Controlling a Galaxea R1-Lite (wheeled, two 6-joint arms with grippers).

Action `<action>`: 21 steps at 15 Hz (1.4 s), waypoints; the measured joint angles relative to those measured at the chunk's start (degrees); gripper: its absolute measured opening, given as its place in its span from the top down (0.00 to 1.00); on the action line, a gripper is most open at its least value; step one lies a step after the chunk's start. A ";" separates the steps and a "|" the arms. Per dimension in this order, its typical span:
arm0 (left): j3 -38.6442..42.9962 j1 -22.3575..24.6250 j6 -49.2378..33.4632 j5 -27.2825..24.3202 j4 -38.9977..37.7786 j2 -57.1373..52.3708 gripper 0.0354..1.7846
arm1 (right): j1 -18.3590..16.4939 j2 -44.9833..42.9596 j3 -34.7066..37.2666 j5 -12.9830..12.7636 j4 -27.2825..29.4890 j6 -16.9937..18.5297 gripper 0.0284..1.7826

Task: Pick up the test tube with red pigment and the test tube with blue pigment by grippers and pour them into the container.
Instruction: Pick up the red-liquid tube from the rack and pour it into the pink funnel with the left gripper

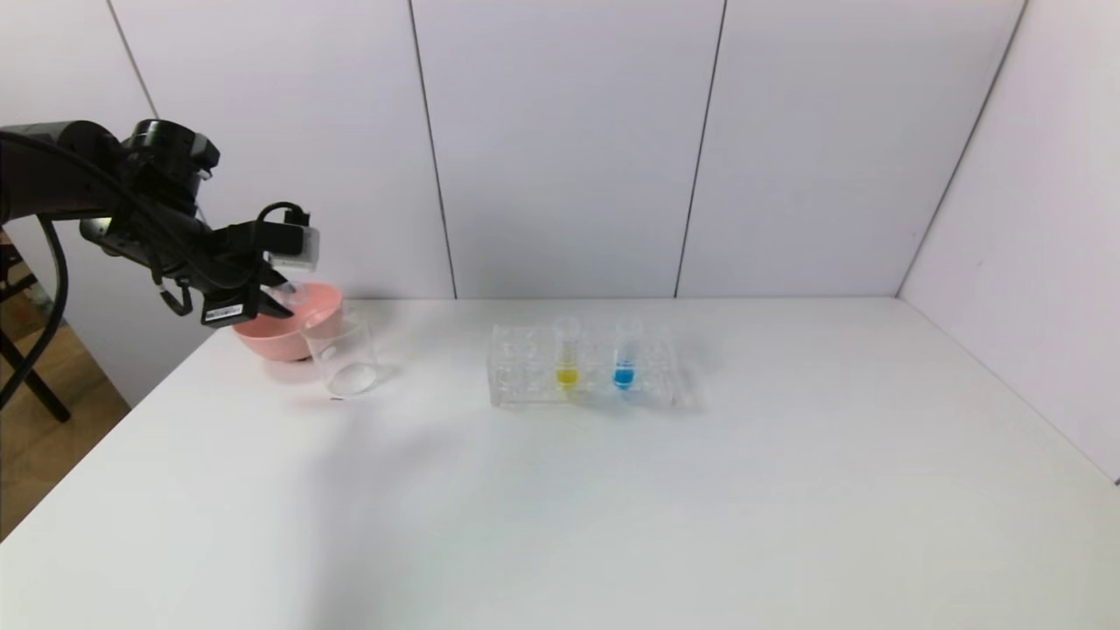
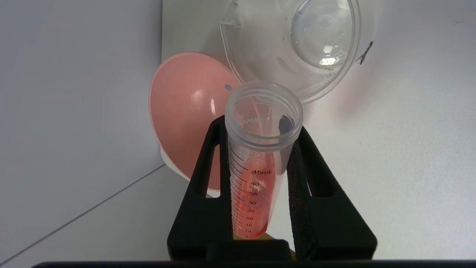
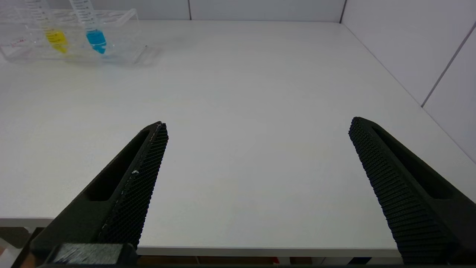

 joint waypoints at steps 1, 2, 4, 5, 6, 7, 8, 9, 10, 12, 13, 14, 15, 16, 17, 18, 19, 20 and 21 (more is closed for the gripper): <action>-0.01 -0.17 -0.02 0.51 -0.10 0.09 0.77 | 0.00 0.00 0.00 0.00 0.00 0.00 0.00; -0.01 -0.28 -0.02 0.94 -0.21 0.16 0.77 | 0.00 0.00 0.00 0.00 0.00 0.00 0.00; -0.01 -0.41 0.02 2.30 -0.57 0.18 0.77 | 0.00 0.00 0.00 0.00 0.00 0.00 0.00; -0.01 -0.61 0.05 3.11 -0.66 0.18 0.77 | 0.00 0.00 0.00 0.00 0.00 0.02 0.00; -0.01 -0.88 0.13 3.99 -0.73 0.20 0.77 | 0.00 0.00 0.00 0.00 0.00 0.00 0.00; -0.01 -1.08 0.17 4.85 -1.15 0.24 0.77 | 0.00 0.00 0.00 0.00 0.00 0.00 0.00; -0.01 -1.35 0.50 5.78 -1.45 0.28 0.77 | 0.00 0.00 0.00 0.00 0.00 0.00 0.00; -0.01 -1.72 0.96 6.67 -1.78 0.28 0.77 | 0.00 0.00 0.00 0.00 0.00 0.00 0.00; -0.01 -1.99 1.38 7.57 -1.90 0.30 0.77 | 0.00 0.00 0.00 0.00 0.00 0.00 0.00; -0.01 -2.23 2.51 9.18 -2.04 0.46 0.77 | 0.00 0.00 0.00 0.00 0.00 0.00 0.00; -0.01 -2.38 2.86 9.78 -2.34 0.52 0.77 | 0.00 0.00 0.00 0.00 0.00 0.00 0.00; -0.01 -2.65 2.93 10.47 -2.69 0.55 0.77 | 0.00 0.00 0.00 0.00 0.00 0.00 0.00; -0.01 -2.97 2.95 11.07 -2.83 0.52 0.77 | 0.00 0.00 0.00 -0.02 0.00 0.00 0.00; -0.01 -3.17 2.93 11.43 -3.02 0.52 0.77 | 0.00 0.00 0.00 0.00 0.00 0.00 0.00; -0.01 -3.21 2.95 11.63 -3.08 0.52 0.77 | 0.00 0.00 0.00 0.00 0.00 0.00 0.00; -0.01 -3.30 2.95 11.74 -3.13 0.52 0.77 | 0.00 0.00 0.00 0.00 0.00 0.00 0.00; -0.01 -3.41 2.93 11.80 -3.24 0.52 0.77 | 0.00 0.00 0.00 0.00 0.00 0.00 0.00; -0.01 -3.54 2.95 11.90 -3.66 0.52 0.77 | 0.00 0.00 0.00 0.00 0.00 0.00 0.00; -0.01 -3.69 3.02 12.31 -4.13 0.52 0.77 | 0.00 0.00 0.00 0.00 0.00 0.00 0.00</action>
